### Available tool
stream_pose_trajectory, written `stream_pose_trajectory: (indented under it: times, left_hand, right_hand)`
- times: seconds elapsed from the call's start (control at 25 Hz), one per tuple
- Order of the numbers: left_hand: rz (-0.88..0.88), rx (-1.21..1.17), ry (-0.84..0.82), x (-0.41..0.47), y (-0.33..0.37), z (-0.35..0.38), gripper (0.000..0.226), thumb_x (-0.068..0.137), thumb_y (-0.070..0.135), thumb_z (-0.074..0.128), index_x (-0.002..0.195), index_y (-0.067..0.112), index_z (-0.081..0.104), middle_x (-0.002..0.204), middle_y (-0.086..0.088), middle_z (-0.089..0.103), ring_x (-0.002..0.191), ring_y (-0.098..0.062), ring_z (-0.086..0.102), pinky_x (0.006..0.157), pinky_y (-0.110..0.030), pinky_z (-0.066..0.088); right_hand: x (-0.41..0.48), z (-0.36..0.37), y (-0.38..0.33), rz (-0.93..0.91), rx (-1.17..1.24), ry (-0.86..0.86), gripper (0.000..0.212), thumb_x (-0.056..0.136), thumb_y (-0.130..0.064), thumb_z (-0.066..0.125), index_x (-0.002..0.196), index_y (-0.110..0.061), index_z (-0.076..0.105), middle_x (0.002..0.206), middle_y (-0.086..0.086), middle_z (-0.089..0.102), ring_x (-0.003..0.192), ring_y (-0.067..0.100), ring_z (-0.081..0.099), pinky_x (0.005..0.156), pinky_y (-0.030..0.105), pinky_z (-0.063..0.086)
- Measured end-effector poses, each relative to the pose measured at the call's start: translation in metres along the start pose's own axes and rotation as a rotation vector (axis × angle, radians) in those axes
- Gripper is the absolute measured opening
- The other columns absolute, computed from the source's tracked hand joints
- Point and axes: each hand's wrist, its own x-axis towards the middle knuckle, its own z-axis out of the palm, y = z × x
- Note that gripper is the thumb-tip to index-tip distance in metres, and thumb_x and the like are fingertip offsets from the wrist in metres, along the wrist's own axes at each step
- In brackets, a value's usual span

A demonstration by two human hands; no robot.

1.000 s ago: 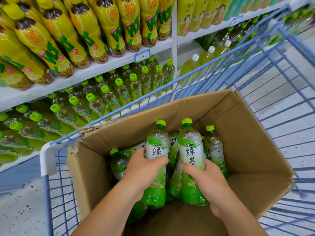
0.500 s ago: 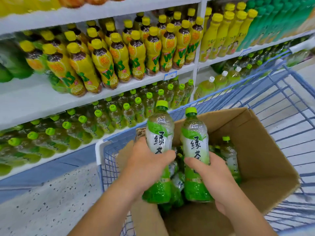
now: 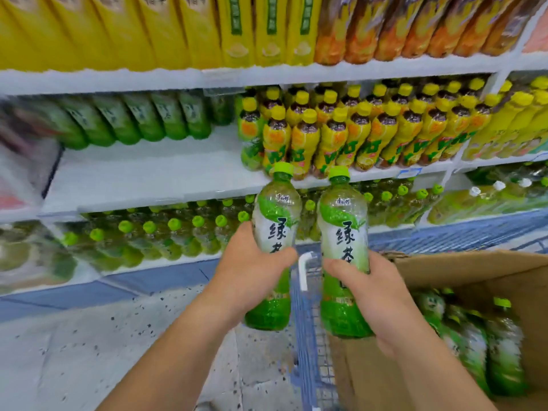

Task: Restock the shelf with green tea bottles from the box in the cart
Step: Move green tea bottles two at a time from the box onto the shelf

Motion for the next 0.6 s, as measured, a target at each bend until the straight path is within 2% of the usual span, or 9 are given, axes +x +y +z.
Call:
stream_pose_trajectory:
  times: [0.16, 0.32, 0.36, 0.44, 0.48, 0.52, 0.6]
  left_hand:
    - [0.045, 0.010, 0.088, 0.024, -0.013, -0.080, 0.033, 0.076, 0.019, 0.078, 0.104, 0.026, 0.061, 0.088, 0.007, 0.070, 0.068, 0.000, 0.065, 0.051, -0.015, 0.044]
    - [0.090, 0.055, 0.204, 0.061, -0.030, -0.147, 0.036, 0.071, 0.024, 0.080, 0.101, 0.031, 0.060, 0.087, 0.013, 0.069, 0.067, 0.006, 0.064, 0.049, -0.009, 0.044]
    - [0.094, 0.064, 0.229, 0.072, -0.033, -0.159, 0.038, 0.070, 0.025, 0.081, 0.101, 0.031, 0.060, 0.088, 0.013, 0.070, 0.070, 0.004, 0.065, 0.054, -0.012, 0.048]
    - [0.109, 0.067, 0.261, 0.095, -0.039, -0.175, 0.039, 0.069, 0.026, 0.082, 0.101, 0.032, 0.060, 0.088, 0.011, 0.071, 0.073, -0.001, 0.068, 0.061, -0.020, 0.055]
    - [0.119, 0.060, 0.270, 0.106, -0.041, -0.180, 0.039, 0.070, 0.026, 0.083, 0.101, 0.032, 0.060, 0.088, 0.010, 0.072, 0.072, -0.002, 0.068, 0.060, -0.020, 0.057]
    - [0.130, 0.054, 0.275, 0.119, -0.044, -0.183, 0.038, 0.071, 0.025, 0.083, 0.101, 0.031, 0.060, 0.087, 0.009, 0.072, 0.072, -0.002, 0.068, 0.058, -0.018, 0.057]
    - [0.140, 0.042, 0.291, 0.139, -0.046, -0.189, 0.037, 0.073, 0.021, 0.084, 0.101, 0.029, 0.061, 0.086, 0.007, 0.072, 0.072, -0.004, 0.068, 0.057, -0.018, 0.057]
  right_hand:
    - [0.024, 0.082, -0.030, -0.038, -0.036, -0.022, 0.011, 0.079, -0.030, 0.078, 0.087, -0.025, 0.073, 0.072, -0.005, 0.074, 0.071, 0.018, 0.072, 0.072, 0.043, 0.059]
    - [0.062, 0.155, -0.045, -0.091, -0.052, -0.085, 0.011, 0.077, -0.025, 0.080, 0.085, -0.023, 0.073, 0.076, 0.002, 0.076, 0.075, 0.025, 0.073, 0.075, 0.050, 0.061]
    - [0.073, 0.170, -0.047, -0.113, -0.067, -0.100, 0.011, 0.077, -0.024, 0.080, 0.085, -0.022, 0.073, 0.076, 0.001, 0.075, 0.075, 0.025, 0.073, 0.074, 0.048, 0.061]
    - [0.095, 0.193, -0.051, -0.163, -0.077, -0.119, 0.010, 0.078, -0.022, 0.079, 0.084, -0.024, 0.071, 0.075, -0.001, 0.074, 0.071, 0.019, 0.071, 0.065, 0.033, 0.059]
    - [0.106, 0.201, -0.053, -0.190, -0.080, -0.123, 0.011, 0.078, -0.022, 0.080, 0.084, -0.025, 0.071, 0.076, -0.004, 0.074, 0.070, 0.016, 0.070, 0.059, 0.026, 0.057]
    - [0.119, 0.209, -0.054, -0.213, -0.085, -0.125, 0.012, 0.078, -0.023, 0.080, 0.085, -0.027, 0.071, 0.077, -0.006, 0.074, 0.070, 0.014, 0.069, 0.057, 0.023, 0.056]
    - [0.141, 0.222, -0.057, -0.240, -0.097, -0.127, 0.014, 0.079, -0.023, 0.079, 0.089, -0.028, 0.071, 0.079, -0.007, 0.075, 0.072, 0.013, 0.070, 0.061, 0.027, 0.057]
